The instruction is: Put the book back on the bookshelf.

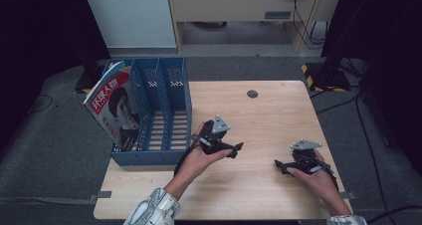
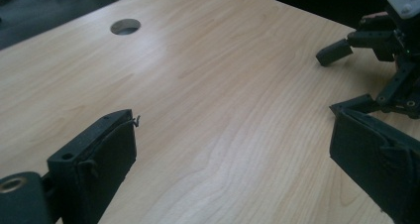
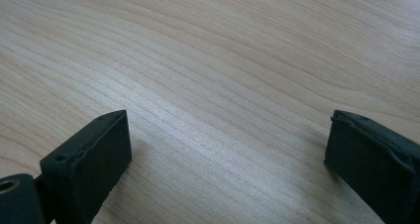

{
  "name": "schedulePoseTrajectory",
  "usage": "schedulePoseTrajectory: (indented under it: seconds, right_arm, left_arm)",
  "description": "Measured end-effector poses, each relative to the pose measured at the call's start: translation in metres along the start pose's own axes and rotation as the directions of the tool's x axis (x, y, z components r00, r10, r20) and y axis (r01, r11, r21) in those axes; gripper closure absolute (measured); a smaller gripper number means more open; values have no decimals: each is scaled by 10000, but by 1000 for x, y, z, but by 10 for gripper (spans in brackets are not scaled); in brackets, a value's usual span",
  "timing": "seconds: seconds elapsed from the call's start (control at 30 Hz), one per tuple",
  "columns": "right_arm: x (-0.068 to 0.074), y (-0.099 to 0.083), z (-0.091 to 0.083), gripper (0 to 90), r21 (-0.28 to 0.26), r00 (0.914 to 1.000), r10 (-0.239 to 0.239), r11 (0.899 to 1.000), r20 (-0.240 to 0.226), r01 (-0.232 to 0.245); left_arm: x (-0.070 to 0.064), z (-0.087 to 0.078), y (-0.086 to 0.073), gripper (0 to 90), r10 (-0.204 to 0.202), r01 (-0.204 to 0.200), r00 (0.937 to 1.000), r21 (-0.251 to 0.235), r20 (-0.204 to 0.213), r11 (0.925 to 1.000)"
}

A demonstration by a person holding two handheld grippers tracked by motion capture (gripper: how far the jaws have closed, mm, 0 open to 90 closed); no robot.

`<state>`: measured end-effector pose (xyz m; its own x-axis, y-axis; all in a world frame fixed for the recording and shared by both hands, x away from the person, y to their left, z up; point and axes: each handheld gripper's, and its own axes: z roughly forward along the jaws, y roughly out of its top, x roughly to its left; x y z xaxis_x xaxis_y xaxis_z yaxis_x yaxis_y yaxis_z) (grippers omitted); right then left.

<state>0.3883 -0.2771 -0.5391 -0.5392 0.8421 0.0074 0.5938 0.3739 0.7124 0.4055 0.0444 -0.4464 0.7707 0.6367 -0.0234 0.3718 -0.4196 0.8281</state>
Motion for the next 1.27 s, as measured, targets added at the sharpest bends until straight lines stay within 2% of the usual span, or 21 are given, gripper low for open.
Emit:
schedulePoseTrajectory:
  seconds: [0.33,0.47,0.53,0.57,0.6,0.7,0.77,0.83,0.9,0.97,1.0,1.03,1.2,1.27]
  right_arm:
    - [-3,-1,-2,44,16,10000,42,10000,21,-42]
    - [-4,-2,-2,44,14,10000,31,10000,32,-31]
    - [-4,-2,-2,44,29,10000,23,10000,18,-23]
    - [-4,-2,-2,44,24,10000,2,10000,5,-2]
    - [-4,-2,-2,44,24,10000,2,10000,5,-2]
    - [-5,-2,-3,44,38,10000,-28,10000,-3,28]
    - [-5,-2,-3,44,37,10000,-1,10000,-7,1]
    - [-5,-2,-3,44,38,10000,-2,10000,-7,2]
    - [-5,-2,-3,44,37,10000,-6,10000,-6,6]
    - [-5,-2,-3,44,38,10000,-9,10000,-13,9]
    - [-5,-2,-3,44,40,10000,-12,10000,-11,12]
    - [-5,-2,-3,44,40,10000,-12,10000,-11,12]
    - [-4,-2,-3,44,38,10000,-7,10000,6,7]
    - [-4,-2,-3,44,39,10000,-7,10000,8,7]
  left_arm:
    - [-25,33,-17,42,-35,16,9996,681,274,9977]
    - [-31,46,-26,45,60,-78,9998,1113,164,9938]
    - [-32,53,-30,46,-19,12,10000,1363,54,9907]
    - [-31,60,-35,47,15,4,9999,1680,-114,9858]
    - [-31,60,-35,48,15,4,9999,1680,-114,9858]
    - [-27,67,-44,52,151,-53,9987,1934,-489,9811]
    - [-22,70,-49,54,11,136,9975,2084,-700,9779]
    - [-15,71,-55,55,-103,353,9941,2315,-1081,9722]
    - [-6,69,-60,52,-606,856,9907,2112,-1222,9737]
    - [0,66,-63,51,-677,958,9873,1981,-1439,9755]
    - [5,65,-66,48,-754,1004,9869,1775,-1424,9790]
    - [5,65,-66,47,-754,1004,9869,1775,-1424,9790]
    - [13,61,-68,26,-945,1243,9814,1780,-1672,9762]
    - [11,61,-69,14,-1062,1415,9758,1814,-1913,9732]
